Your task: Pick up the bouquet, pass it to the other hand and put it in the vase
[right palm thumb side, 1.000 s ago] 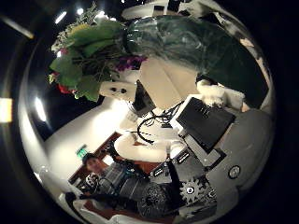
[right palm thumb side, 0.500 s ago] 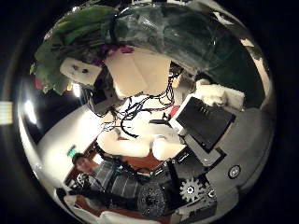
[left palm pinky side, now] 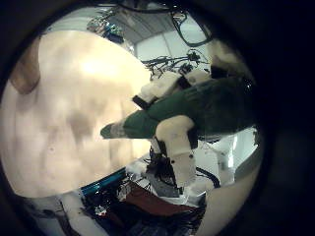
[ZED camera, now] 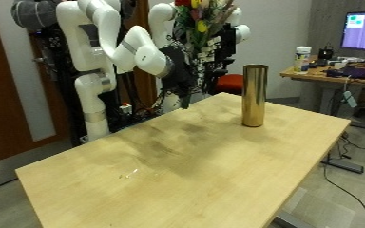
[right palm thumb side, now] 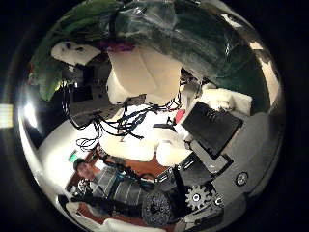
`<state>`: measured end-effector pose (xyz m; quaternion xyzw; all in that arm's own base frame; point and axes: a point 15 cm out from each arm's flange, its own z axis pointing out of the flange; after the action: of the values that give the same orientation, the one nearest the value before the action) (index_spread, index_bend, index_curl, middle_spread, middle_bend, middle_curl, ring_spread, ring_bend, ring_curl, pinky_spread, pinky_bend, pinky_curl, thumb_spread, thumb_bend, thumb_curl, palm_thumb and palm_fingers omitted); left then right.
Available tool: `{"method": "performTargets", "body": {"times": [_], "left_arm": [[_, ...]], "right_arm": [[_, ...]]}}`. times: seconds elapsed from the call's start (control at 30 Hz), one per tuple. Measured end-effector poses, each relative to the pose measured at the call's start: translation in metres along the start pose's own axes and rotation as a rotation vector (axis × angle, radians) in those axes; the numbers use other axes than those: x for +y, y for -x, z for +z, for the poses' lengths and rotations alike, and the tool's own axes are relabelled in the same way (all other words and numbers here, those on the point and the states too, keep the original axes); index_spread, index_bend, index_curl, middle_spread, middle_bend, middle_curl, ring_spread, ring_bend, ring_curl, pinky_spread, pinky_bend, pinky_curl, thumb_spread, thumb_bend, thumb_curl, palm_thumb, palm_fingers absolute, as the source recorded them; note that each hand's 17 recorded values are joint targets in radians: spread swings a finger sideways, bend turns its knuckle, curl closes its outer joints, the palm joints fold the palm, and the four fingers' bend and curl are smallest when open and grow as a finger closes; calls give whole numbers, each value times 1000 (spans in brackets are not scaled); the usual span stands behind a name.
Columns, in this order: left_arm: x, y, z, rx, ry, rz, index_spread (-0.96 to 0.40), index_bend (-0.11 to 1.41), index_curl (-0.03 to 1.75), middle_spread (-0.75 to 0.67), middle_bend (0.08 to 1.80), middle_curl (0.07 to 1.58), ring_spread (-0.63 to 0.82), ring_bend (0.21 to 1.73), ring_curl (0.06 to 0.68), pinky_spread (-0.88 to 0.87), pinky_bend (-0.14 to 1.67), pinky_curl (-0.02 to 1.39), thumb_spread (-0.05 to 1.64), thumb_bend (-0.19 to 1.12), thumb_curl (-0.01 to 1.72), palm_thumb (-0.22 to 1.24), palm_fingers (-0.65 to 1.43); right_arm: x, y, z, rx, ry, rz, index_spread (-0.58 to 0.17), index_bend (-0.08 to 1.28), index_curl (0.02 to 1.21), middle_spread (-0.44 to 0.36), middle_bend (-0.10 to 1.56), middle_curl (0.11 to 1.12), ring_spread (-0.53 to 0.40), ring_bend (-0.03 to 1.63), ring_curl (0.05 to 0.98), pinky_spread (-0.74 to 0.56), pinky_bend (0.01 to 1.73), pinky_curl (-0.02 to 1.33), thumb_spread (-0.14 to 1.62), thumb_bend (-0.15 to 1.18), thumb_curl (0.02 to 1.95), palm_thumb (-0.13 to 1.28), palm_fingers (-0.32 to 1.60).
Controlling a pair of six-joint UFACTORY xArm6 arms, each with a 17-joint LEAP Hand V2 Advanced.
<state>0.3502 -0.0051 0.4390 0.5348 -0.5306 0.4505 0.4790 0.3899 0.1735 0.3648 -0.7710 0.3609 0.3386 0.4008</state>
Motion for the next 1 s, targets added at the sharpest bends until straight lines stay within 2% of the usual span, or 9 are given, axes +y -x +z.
{"method": "performTargets", "body": {"times": [0.1,0.2,0.3,0.4,0.47,0.53,0.6,0.8,1.0], "left_arm": [[-2,-2,-5,33,-69,21,-432,352,992,-590,767,1317,-413,1522,550,-562,1409,560,810,-4,464,992,1048],[-1,-5,-9,33,-109,65,-501,385,1115,-610,820,1319,-414,1504,561,-531,1385,572,660,-2,556,1098,1056],[0,-9,-11,23,-129,107,-540,399,1191,-622,853,1314,-411,1496,569,-510,1385,591,533,-12,624,1135,1052],[0,-16,-15,4,-157,154,-580,398,1278,-638,887,1300,-411,1490,584,-490,1378,621,397,-15,704,1161,1044],[2,-21,-16,-6,-170,171,-590,396,1301,-643,895,1294,-411,1489,589,-486,1375,631,366,-18,725,1162,1041],[3,-28,-16,-12,-187,190,-597,393,1321,-646,902,1289,-412,1489,594,-488,1372,640,336,-20,746,1161,1036],[6,-38,-18,-19,-203,205,-606,387,1345,-651,908,1283,-411,1490,599,-489,1368,651,308,-20,769,1161,1035],[16,-68,-31,-61,-268,273,-621,376,1393,-662,915,1267,-410,1483,609,-494,1348,679,276,-20,823,1156,1038],[22,-96,-49,-102,-326,315,-626,353,1421,-665,924,1250,-409,1472,615,-501,1322,701,251,-20,861,1156,1050]], "right_arm": [[-1,0,-1,6,-6,3,-358,768,1112,-163,1178,783,-213,1335,626,-270,1091,1109,644,-44,1002,1052,1033],[-1,-2,-5,10,-14,6,-349,452,1060,-157,1009,764,-226,1312,614,-361,1141,991,692,-39,856,981,753],[1,-5,-9,17,-19,13,-336,345,1035,-145,960,760,-226,1324,615,-389,1146,965,708,-33,823,982,659],[2,-8,-11,20,-19,19,-291,201,957,-92,824,729,-196,1279,607,-394,1043,918,822,-22,759,983,327],[3,-10,-13,20,-22,24,-263,222,921,-36,706,682,-144,1181,594,-279,924,918,863,-33,728,954,43],[4,-13,-15,21,-25,28,-247,204,792,64,539,569,-3,952,465,-21,776,810,918,-37,673,920,-139],[4,-14,-16,19,-26,26,-238,179,717,117,448,510,88,839,412,144,691,744,941,-33,639,896,-111],[6,-18,-24,23,-41,32,-254,137,550,181,301,418,209,606,306,373,535,596,976,-32,567,850,-148],[8,-20,-26,22,-46,42,-289,121,387,199,200,362,261,450,247,436,405,470,986,-28,510,827,-88]]}}
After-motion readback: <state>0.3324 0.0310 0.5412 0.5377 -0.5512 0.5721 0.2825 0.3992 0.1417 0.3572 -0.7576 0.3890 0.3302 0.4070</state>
